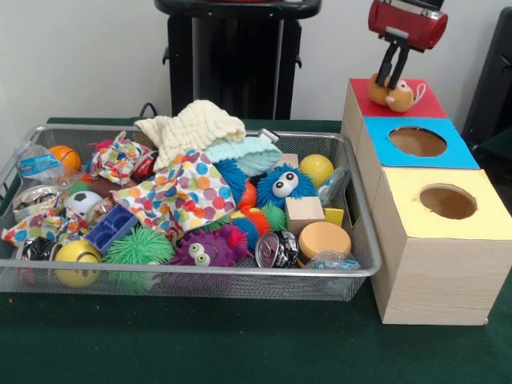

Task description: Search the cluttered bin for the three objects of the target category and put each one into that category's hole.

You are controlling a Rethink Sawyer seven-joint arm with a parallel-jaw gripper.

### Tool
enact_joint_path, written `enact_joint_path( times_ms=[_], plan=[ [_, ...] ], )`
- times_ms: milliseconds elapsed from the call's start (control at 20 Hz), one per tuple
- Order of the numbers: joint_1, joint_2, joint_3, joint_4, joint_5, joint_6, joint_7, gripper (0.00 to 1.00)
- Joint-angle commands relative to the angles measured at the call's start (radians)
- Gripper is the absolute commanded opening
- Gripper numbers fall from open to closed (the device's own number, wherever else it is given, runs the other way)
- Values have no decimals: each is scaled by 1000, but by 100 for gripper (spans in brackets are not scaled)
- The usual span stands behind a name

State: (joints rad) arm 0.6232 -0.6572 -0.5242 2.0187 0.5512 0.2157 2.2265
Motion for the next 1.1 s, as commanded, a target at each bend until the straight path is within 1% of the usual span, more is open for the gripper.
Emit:
enact_joint_path(
  times_ms=[50,450,1100],
  plan=[
    [-19,4,110,41,-39,-13,141,0],
    [-2,5,101,37,-32,1,153,0],
    [47,46,71,11,-12,14,188,0]
  ],
)
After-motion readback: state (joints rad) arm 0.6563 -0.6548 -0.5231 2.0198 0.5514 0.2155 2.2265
